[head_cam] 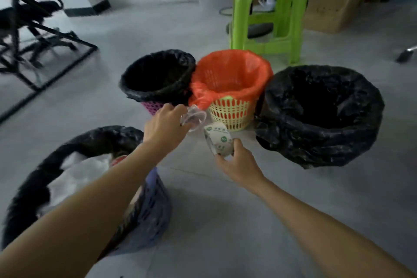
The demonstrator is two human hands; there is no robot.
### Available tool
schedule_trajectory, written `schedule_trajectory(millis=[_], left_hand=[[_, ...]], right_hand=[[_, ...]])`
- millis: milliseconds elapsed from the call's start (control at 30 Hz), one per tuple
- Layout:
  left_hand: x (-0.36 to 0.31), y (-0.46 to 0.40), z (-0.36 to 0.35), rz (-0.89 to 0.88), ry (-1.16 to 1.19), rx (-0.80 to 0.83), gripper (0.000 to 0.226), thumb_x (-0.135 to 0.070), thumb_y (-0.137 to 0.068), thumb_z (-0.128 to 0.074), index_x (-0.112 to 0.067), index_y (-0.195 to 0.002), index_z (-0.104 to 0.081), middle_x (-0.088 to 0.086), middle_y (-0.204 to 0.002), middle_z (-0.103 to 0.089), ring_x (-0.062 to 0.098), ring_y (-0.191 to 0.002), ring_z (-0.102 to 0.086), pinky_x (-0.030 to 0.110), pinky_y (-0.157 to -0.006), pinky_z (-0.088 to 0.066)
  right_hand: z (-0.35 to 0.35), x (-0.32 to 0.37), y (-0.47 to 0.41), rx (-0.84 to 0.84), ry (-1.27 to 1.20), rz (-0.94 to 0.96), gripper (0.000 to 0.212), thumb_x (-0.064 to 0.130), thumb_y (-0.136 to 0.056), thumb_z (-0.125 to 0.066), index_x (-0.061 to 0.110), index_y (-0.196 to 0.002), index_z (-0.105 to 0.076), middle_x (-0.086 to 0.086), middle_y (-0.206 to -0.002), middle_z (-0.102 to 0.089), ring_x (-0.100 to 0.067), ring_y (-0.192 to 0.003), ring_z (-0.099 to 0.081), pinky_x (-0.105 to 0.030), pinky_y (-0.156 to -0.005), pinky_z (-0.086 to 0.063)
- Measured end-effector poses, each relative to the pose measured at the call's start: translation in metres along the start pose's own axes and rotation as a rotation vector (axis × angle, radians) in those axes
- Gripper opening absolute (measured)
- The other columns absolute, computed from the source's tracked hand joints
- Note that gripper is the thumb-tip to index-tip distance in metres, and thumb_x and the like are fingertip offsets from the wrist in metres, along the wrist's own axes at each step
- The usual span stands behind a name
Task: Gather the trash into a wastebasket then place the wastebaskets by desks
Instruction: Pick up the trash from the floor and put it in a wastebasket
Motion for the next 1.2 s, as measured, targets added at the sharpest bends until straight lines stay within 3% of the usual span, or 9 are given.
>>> schedule_trajectory(millis=[100,267,433,567,667,767,967,1100,1200], left_hand=[[0.063,0.013,0.043,0.105,0.079,-0.107,0.041,-0.046,-0.091,-0.052,-0.025,-0.126,-0.052,0.008,-0.126,-0.051,0.033,-0.109,-0.057,0.039,-0.083,-0.046],[0.165,0.051,0.083,0.284,0.167,-0.281,0.041,-0.045,-0.091,-0.052,-0.023,-0.127,-0.052,0.009,-0.129,-0.049,0.031,-0.106,-0.058,0.037,-0.079,-0.046],[0.237,0.082,0.076,0.355,0.158,-0.208,0.039,-0.042,-0.09,-0.054,-0.024,-0.125,-0.055,0.009,-0.129,-0.049,0.031,-0.11,-0.057,0.038,-0.082,-0.044],[0.264,0.093,0.042,0.307,0.206,-0.04,0.032,-0.042,-0.088,-0.053,-0.026,-0.113,-0.067,0.006,-0.126,-0.047,0.027,-0.123,-0.041,0.041,-0.101,-0.038],[0.282,0.093,0.044,0.354,0.304,-0.184,0.027,-0.029,-0.091,-0.053,-0.014,-0.099,-0.073,0.007,-0.124,-0.054,0.028,-0.12,-0.043,0.043,-0.103,-0.036],[0.302,0.083,0.045,0.394,0.322,-0.26,0.025,-0.024,-0.091,-0.052,-0.011,-0.106,-0.067,0.01,-0.124,-0.055,0.03,-0.12,-0.045,0.043,-0.102,-0.037],[0.331,0.046,0.004,0.363,0.308,0.038,0.048,-0.027,-0.097,-0.044,-0.02,-0.144,-0.038,0.012,-0.144,-0.042,0.034,-0.132,-0.038,0.044,-0.108,-0.035],[0.339,0.034,-0.019,0.332,0.217,0.185,0.047,-0.023,-0.099,-0.038,-0.03,-0.146,-0.032,0.009,-0.133,-0.054,0.03,-0.119,-0.053,0.04,-0.091,-0.047],[0.351,0.037,-0.012,0.327,0.166,0.131,0.045,-0.02,-0.099,-0.036,-0.033,-0.143,-0.036,0.005,-0.125,-0.058,0.029,-0.11,-0.058,0.036,-0.076,-0.047]], right_hand=[[-0.022,0.071,-0.009,0.013,-0.02,0.124,0.04,0.034,-0.084,-0.061,0.011,-0.114,-0.049,-0.005,-0.112,-0.06,-0.021,-0.102,-0.06,-0.04,-0.083,-0.053],[-0.066,0.161,-0.009,0.007,-0.04,0.309,0.038,0.029,-0.084,-0.066,0.008,-0.111,-0.05,-0.005,-0.108,-0.059,-0.019,-0.1,-0.058,-0.037,-0.081,-0.052],[-0.122,0.209,-0.006,0.092,0.175,0.439,0.041,0.033,-0.084,-0.065,0.009,-0.112,-0.048,-0.008,-0.113,-0.057,-0.022,-0.106,-0.054,-0.035,-0.086,-0.048],[-0.162,0.223,-0.001,0.215,0.453,0.521,0.053,0.037,-0.088,-0.059,0.014,-0.132,-0.043,-0.006,-0.131,-0.05,-0.022,-0.121,-0.048,-0.036,-0.094,-0.044],[-0.184,0.222,0.002,0.336,0.568,0.583,0.05,0.04,-0.091,-0.053,0.021,-0.137,-0.045,0.001,-0.14,-0.049,-0.017,-0.131,-0.042,-0.034,-0.103,-0.039],[-0.203,0.223,-0.004,0.402,0.55,0.574,0.046,0.034,-0.095,-0.048,0.023,-0.139,-0.046,0.003,-0.145,-0.047,-0.015,-0.135,-0.041,-0.037,-0.108,-0.039],[-0.207,0.24,-0.038,0.209,0.46,0.537,0.037,0.019,-0.095,-0.046,0.013,-0.131,-0.055,-0.003,-0.132,-0.058,-0.018,-0.126,-0.05,-0.032,-0.102,-0.044],[-0.209,0.214,-0.067,0.231,0.747,0.25,0.049,0.024,-0.099,-0.038,0.017,-0.147,-0.032,-0.006,-0.145,-0.042,-0.027,-0.13,-0.043,-0.038,-0.102,-0.041],[-0.222,0.215,-0.075,0.253,0.749,0.192,0.049,0.014,-0.098,-0.038,0.022,-0.146,-0.035,-0.01,-0.138,-0.05,-0.03,-0.12,-0.051,-0.037,-0.092,-0.046]])
Point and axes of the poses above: each hand's wrist, its own y-axis away from the middle knuckle, its own z-axis out of the back of the hand, x = y × z, the point moved 8 cm from there along -y, towards the middle knuckle
